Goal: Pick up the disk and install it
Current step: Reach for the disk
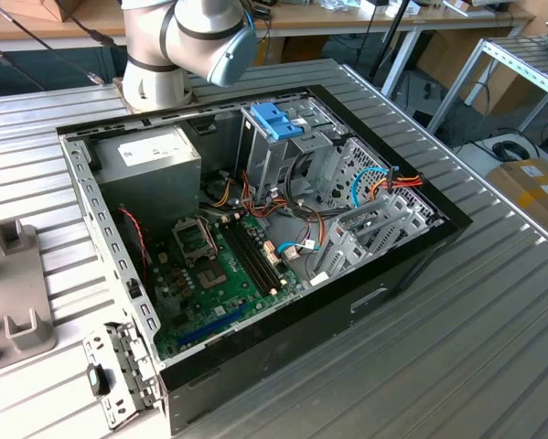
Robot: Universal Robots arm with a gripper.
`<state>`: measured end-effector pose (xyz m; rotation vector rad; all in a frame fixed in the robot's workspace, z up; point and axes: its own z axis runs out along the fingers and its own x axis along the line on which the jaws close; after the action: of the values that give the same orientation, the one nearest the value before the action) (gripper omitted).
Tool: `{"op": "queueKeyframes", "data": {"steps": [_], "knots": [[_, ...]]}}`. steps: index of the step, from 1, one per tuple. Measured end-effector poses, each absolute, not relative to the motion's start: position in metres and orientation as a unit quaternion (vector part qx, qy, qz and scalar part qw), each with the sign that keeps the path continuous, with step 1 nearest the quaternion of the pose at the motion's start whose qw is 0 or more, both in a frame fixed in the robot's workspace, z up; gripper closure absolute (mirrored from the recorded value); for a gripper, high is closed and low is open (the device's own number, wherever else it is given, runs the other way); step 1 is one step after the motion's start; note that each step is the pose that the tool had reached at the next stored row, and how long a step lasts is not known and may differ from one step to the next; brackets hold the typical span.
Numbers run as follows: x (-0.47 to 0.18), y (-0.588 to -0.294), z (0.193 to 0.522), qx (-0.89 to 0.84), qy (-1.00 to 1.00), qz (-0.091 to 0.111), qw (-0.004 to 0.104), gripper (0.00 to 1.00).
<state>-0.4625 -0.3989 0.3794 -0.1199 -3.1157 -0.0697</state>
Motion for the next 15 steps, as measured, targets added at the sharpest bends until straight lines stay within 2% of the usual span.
{"op": "queueKeyframes", "data": {"steps": [15], "knots": [[-0.4689, -0.399, 0.3789, -0.038, -0.999, -0.022, 0.011, 0.9]]}}
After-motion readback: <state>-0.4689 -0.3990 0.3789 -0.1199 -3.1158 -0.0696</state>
